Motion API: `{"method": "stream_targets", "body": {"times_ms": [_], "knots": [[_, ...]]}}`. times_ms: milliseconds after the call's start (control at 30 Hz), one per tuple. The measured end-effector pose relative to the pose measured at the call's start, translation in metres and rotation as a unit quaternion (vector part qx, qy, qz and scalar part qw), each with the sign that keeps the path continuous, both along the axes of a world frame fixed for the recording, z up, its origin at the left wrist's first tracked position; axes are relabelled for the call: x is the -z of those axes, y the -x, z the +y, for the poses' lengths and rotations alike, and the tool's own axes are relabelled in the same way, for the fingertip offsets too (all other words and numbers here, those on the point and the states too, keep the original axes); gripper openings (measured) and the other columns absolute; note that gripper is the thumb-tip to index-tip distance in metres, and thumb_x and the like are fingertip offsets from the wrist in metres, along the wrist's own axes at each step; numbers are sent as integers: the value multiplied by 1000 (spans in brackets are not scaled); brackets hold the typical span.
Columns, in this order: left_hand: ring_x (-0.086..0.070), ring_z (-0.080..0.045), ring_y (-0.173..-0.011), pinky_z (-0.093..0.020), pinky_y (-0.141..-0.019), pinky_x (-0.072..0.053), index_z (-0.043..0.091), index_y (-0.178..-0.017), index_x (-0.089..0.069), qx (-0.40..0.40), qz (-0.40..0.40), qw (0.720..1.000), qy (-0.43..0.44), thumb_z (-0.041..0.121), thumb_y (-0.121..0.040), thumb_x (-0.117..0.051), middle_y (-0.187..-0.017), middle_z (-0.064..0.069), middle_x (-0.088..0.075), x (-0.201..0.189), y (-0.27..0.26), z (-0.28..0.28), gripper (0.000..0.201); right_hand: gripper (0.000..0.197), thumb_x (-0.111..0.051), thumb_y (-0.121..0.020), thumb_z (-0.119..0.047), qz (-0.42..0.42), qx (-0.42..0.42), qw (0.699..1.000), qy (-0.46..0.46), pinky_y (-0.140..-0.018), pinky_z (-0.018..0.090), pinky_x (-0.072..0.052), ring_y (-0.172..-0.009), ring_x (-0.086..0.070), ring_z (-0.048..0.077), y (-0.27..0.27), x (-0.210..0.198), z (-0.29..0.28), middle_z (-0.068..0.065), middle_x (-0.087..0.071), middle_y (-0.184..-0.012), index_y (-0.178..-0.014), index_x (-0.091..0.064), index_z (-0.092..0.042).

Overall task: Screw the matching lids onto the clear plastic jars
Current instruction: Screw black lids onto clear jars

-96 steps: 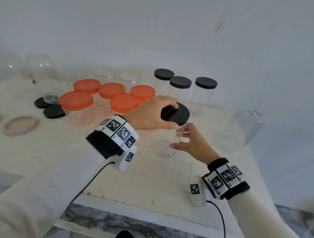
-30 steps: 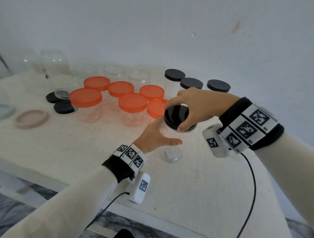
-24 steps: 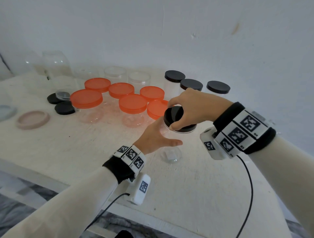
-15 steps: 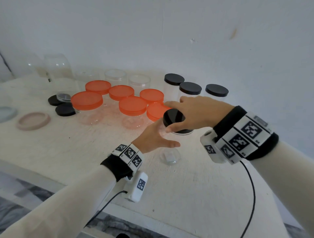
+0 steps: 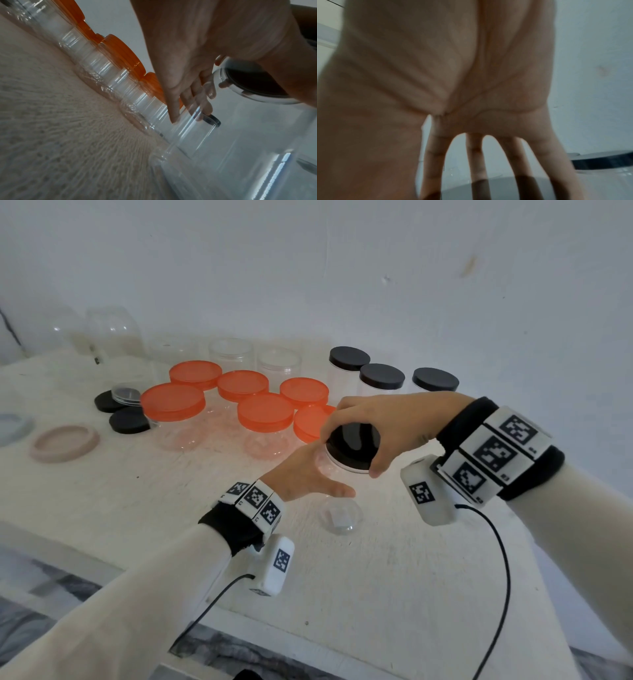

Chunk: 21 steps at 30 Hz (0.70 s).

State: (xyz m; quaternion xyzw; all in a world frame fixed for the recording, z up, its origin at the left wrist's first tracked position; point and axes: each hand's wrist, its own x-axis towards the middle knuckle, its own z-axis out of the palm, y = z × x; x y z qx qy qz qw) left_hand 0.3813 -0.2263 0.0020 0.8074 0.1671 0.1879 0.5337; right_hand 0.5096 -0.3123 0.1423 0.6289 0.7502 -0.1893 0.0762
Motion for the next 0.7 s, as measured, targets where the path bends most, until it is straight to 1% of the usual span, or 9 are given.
{"method": "stream_targets", "body": {"times_ms": [100,167,200,333,367,467,533,633,700], "knots": [[-43,4,-123,-21,-100,-37,29,-134,-39,12,10,1000,-2,49,-53,-78,-129,15,-52,0,1,3,92,72,-79,-68,-10,8,-8,1000,13,-93,34,-44,-113,-43,15,0,-2,0,-13,-37,-122,-125,-46,-39],[-42,7,-122,-21,-100,-37,29,-135,-37,18,19,1000,-6,50,-53,-77,-129,17,-51,1,1,5,94,73,-79,-67,-8,15,-12,1000,17,-95,36,-44,-115,-42,15,0,-2,0,-12,-37,-125,-125,-46,-39],[-42,8,-122,-21,-100,-37,29,-135,-36,20,19,1000,-6,50,-53,-77,-129,17,-51,1,1,5,94,74,-79,-67,-7,16,-13,1000,18,-96,37,-44,-116,-42,15,-1,-1,0,-12,-37,-126,-125,-46,-38],[-43,2,-124,-27,-104,-37,28,-136,-37,23,16,1000,1,48,-53,-78,-131,14,-51,1,0,6,94,74,-79,-66,-8,21,-11,1000,14,-96,36,-43,-116,-41,14,-2,0,0,-14,-36,-126,-124,-46,-40],[-43,3,-123,-24,-103,-37,30,-134,-38,23,15,1000,2,48,-53,-78,-130,15,-51,1,0,6,92,74,-80,-66,-9,18,-12,1000,11,-95,35,-43,-116,-41,13,-2,0,1,-14,-36,-125,-124,-47,-40],[-42,13,-119,-7,-96,-35,40,-125,-37,22,17,1000,8,46,-53,-78,-125,22,-51,0,0,6,83,74,-82,-65,-13,-1,-17,1000,0,-93,34,-43,-113,-42,13,-1,1,2,-12,-39,-123,-124,-48,-40],[-42,17,-116,-1,-91,-34,37,-128,-36,23,15,1000,4,47,-54,-77,-124,24,-50,0,0,6,86,73,-83,-64,-16,-9,-16,1000,-5,-92,33,-44,-110,-43,13,1,1,4,-12,-41,-121,-124,-48,-41],[-41,19,-114,0,-88,-34,32,-131,-35,16,4,1000,-7,49,-53,-76,-123,23,-50,2,0,5,90,72,-83,-64,-22,-23,-9,1000,-11,-86,29,-43,-103,-42,11,2,2,4,-14,-40,-112,-124,-47,-42],[-43,12,-118,-5,-92,-36,30,-131,-39,9,-7,1000,0,48,-53,-77,-126,18,-53,4,-1,5,89,71,-82,-65,-26,-32,-1,999,-21,-84,28,-42,-101,-42,10,3,2,4,-15,-40,-108,-124,-46,-42]]}}
